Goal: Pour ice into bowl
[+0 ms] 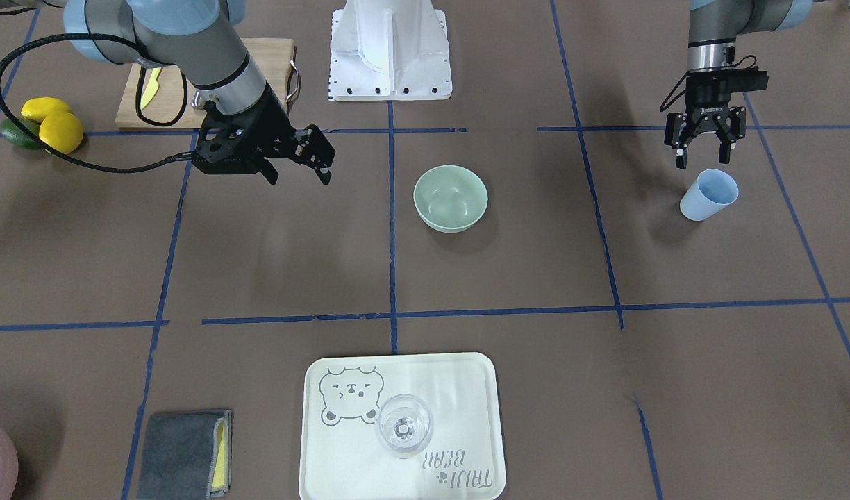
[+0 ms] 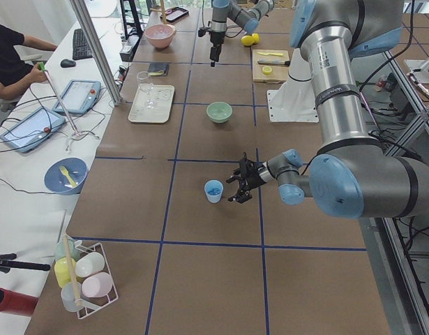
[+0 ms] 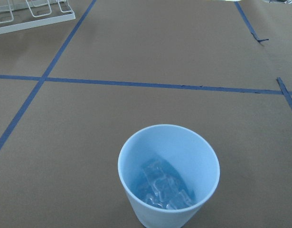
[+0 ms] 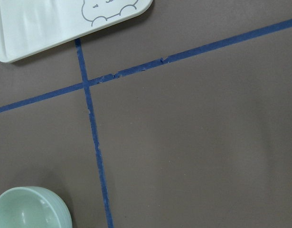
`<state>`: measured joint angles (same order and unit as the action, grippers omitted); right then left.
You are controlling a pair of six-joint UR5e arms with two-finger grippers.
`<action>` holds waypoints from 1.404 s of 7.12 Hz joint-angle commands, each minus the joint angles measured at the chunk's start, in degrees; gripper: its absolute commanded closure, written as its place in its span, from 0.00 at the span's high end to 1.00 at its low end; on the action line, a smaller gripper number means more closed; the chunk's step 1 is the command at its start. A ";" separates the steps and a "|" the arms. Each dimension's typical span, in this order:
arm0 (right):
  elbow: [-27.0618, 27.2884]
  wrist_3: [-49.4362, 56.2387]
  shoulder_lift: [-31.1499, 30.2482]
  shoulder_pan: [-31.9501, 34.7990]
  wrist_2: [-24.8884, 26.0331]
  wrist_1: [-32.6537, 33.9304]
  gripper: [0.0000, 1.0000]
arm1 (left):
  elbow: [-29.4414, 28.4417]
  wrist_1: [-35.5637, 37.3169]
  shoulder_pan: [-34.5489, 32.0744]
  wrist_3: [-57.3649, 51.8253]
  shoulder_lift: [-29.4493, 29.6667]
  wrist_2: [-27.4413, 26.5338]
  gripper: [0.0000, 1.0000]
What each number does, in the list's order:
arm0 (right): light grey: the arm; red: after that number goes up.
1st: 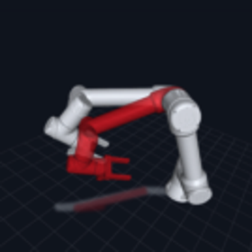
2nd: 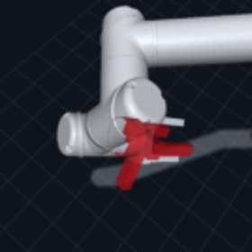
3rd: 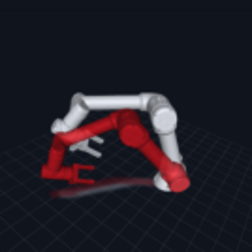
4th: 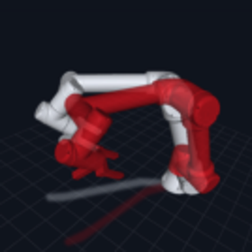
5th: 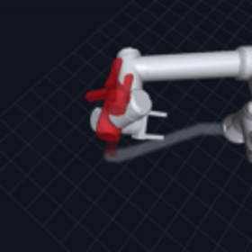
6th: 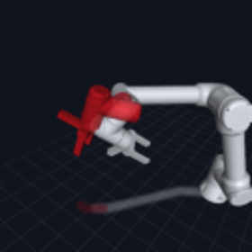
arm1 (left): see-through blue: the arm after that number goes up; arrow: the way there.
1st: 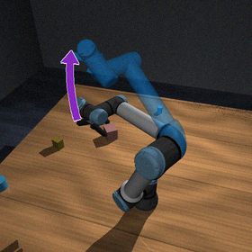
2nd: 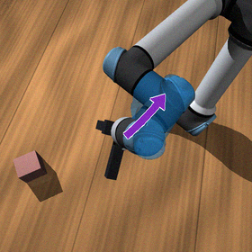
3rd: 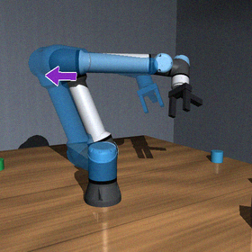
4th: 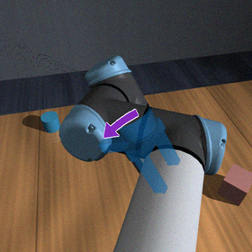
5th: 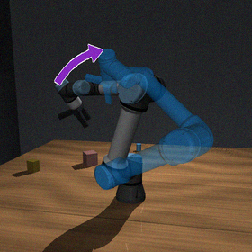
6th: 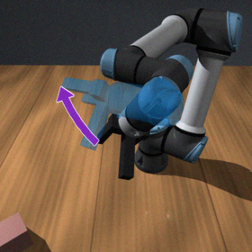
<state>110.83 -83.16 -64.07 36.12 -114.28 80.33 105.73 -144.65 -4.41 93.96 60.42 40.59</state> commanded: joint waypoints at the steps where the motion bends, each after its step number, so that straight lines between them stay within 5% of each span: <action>1: 0.17 -0.07 0.00 0.00 -0.07 0.00 1.00 | -4.90 0.60 0.54 0.70 3.80 -10.57 0.99; 4: 0.78 -0.07 -0.09 0.09 -0.07 0.09 1.00 | -13.15 0.16 0.54 0.53 8.22 -14.64 0.99; 10: 2.81 -0.07 -1.67 0.18 -0.07 0.53 1.00 | -17.57 -0.10 -0.86 -0.18 12.36 -15.89 0.99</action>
<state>113.60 -83.23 -65.76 36.29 -114.36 80.76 89.29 -144.75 -4.49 93.78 72.74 24.64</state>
